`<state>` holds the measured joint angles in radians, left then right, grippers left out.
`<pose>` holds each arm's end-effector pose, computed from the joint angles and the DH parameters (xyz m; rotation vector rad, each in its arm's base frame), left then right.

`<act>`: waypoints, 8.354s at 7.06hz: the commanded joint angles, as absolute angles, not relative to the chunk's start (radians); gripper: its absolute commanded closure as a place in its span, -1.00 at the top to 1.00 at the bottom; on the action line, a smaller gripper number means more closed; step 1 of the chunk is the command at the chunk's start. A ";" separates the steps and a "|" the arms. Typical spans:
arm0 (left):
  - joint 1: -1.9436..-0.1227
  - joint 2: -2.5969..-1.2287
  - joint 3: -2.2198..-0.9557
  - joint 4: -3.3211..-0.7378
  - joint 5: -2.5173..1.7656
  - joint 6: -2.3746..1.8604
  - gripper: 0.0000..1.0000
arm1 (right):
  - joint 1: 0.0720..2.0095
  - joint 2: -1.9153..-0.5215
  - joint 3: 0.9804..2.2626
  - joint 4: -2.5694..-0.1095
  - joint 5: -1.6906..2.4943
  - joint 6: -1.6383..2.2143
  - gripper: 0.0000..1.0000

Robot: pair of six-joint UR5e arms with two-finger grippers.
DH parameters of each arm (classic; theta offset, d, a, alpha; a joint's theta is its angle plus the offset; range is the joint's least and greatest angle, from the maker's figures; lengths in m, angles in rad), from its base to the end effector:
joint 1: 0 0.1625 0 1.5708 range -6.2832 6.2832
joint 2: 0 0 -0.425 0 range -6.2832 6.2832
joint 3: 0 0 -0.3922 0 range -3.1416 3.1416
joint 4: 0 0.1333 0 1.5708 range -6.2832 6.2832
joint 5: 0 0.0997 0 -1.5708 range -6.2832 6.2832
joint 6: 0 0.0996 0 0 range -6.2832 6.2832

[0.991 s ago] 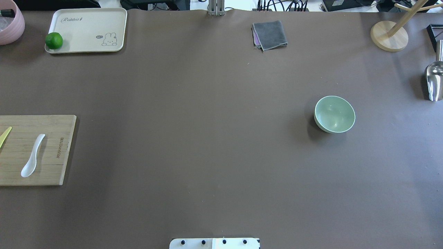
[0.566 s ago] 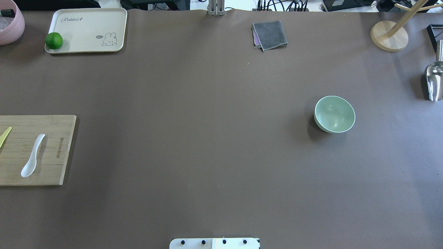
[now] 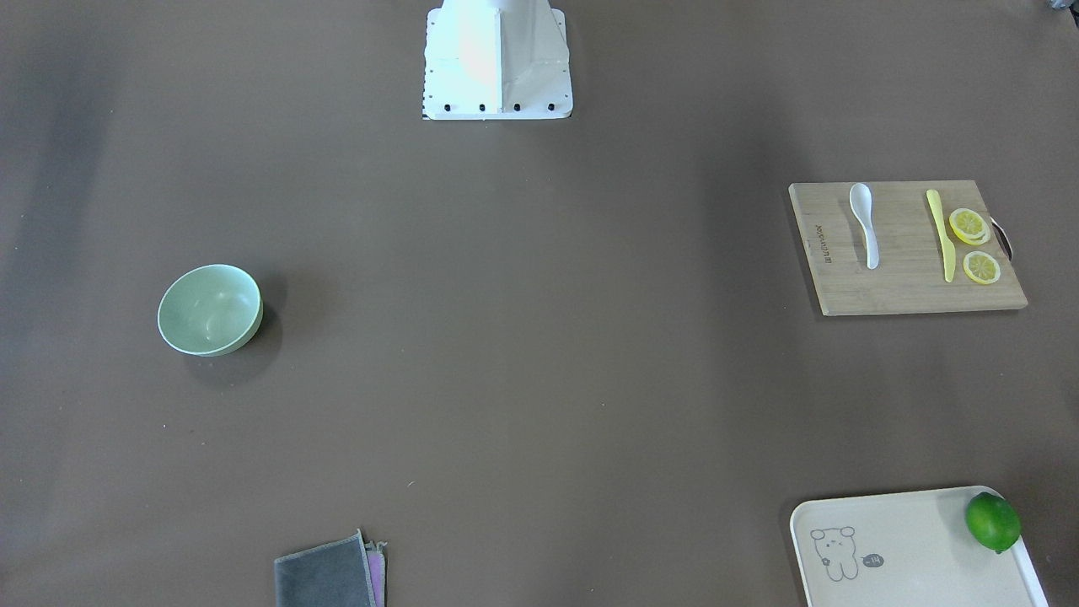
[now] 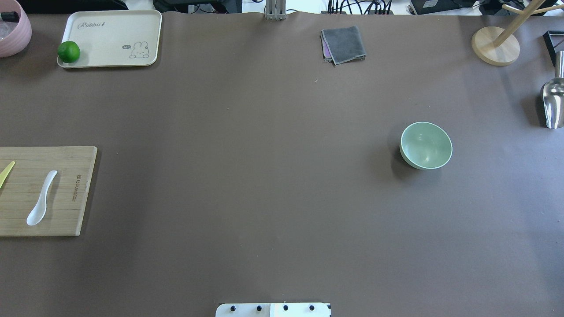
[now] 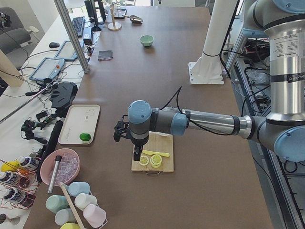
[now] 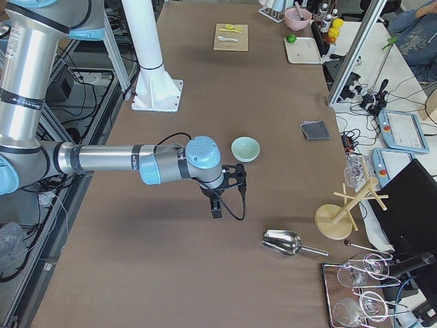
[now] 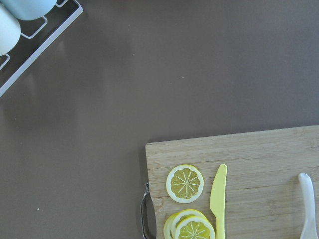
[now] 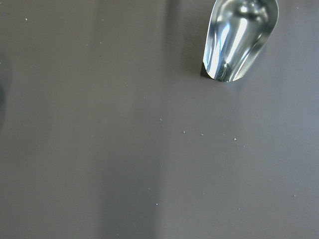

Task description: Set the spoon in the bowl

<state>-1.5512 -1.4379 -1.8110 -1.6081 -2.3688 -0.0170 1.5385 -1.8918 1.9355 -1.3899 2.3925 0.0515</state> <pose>-0.0533 -0.4434 0.5962 0.1222 0.7990 0.0602 0.0484 -0.3718 0.5926 0.1773 -0.8262 -0.0742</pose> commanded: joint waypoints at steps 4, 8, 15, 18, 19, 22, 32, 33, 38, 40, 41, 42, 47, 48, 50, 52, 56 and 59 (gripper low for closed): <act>-1.551 -1.437 -1.835 -1.614 -2.405 -0.020 0.96 | 1.519 -1.876 1.940 -1.393 2.411 0.075 1.00; -1.465 -1.450 -1.934 -1.637 -2.405 -0.211 0.95 | 1.288 -1.709 1.937 -1.384 2.395 0.504 0.93; -1.328 -1.462 -1.942 -1.767 -2.414 -0.394 0.96 | 0.987 -1.496 1.769 -1.209 2.211 0.868 0.80; -1.328 -1.466 -1.944 -1.767 -2.413 -0.394 0.95 | 0.930 -1.465 1.643 -1.129 2.203 0.868 0.62; -1.328 -1.466 -1.942 -1.767 -2.413 -0.394 0.95 | 0.922 -1.453 1.620 -1.105 2.203 0.871 0.53; -1.327 -1.463 -1.939 -1.766 -2.407 -0.394 0.96 | 0.910 -1.442 1.620 -1.103 2.209 0.907 -1.00; -1.001 -1.466 -1.772 -2.003 -2.222 -0.719 0.76 | 0.502 -1.060 1.709 -1.230 1.959 1.551 -1.00; -0.967 -1.466 -1.766 -2.012 -2.200 -0.721 0.72 | 0.482 -1.060 1.709 -1.230 1.953 1.565 -1.00; -0.911 -1.465 -1.737 -2.037 -2.200 -0.723 0.59 | 0.471 -1.045 1.709 -1.229 1.930 1.565 0.99; -0.908 -1.466 -1.729 -2.039 -2.200 -0.723 0.48 | 0.477 -1.046 1.733 -1.227 1.930 1.560 1.00; -0.899 -1.465 -1.729 -2.040 -2.200 -0.724 0.35 | 0.485 -1.051 1.739 -1.229 1.933 1.560 1.00; -0.896 -1.466 -1.720 -2.048 -2.200 -0.724 0.30 | 0.492 -1.057 1.743 -1.229 1.936 1.560 1.00; -0.874 -1.468 -1.724 -2.092 -2.198 -0.787 -1.00 | 0.518 -1.060 1.746 -1.232 1.948 1.559 1.00; -0.876 -1.474 -1.752 -2.085 -2.204 -0.788 -1.00 | 0.546 -1.065 1.750 -1.233 1.974 1.559 1.00; -0.884 -1.526 -1.886 -1.960 -2.261 -0.799 -1.00 | 0.630 -1.148 1.805 -1.241 2.041 1.542 1.00; -0.877 -1.827 -1.898 -1.733 -2.263 -0.958 -1.00 | 0.756 -1.282 1.845 -1.241 2.109 1.333 1.00; -0.657 -2.218 -1.668 -1.710 -2.148 -1.224 -1.00 | 0.977 -1.540 1.836 -1.241 2.193 0.813 1.00; -0.585 -2.345 -1.496 -1.837 -2.091 -1.287 -1.00 | 1.055 -1.652 1.835 -1.233 2.197 0.649 1.00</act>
<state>-0.6075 -2.2956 -1.5810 -1.7770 -2.1015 -1.2625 1.0232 -1.6111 1.8360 -1.2364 2.1951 0.7173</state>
